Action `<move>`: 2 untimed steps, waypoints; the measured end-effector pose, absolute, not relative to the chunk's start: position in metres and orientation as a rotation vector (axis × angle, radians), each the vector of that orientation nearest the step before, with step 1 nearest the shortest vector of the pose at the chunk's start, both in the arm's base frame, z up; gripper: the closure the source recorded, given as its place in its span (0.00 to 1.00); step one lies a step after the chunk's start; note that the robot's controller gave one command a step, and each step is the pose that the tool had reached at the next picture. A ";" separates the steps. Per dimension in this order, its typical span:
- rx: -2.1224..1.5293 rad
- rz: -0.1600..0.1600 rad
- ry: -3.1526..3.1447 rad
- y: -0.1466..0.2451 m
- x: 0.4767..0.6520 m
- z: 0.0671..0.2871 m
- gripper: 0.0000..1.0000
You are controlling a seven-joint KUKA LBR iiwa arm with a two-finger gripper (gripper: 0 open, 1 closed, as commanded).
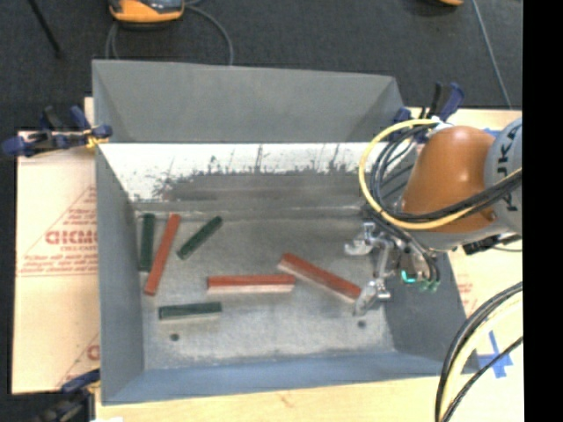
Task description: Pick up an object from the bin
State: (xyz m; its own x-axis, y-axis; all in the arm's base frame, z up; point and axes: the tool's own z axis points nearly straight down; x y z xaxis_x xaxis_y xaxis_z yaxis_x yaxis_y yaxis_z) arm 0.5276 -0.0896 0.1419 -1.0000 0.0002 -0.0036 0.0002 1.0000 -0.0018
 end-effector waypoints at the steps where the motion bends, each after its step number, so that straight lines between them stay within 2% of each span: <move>1: -0.001 -0.003 3.138 -0.090 0.528 0.142 0.00; 2: 0.012 0.000 3.133 -0.070 0.580 0.074 0.00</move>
Offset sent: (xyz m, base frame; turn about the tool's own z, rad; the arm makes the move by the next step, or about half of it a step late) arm 0.0492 0.0207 -0.0719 0.0077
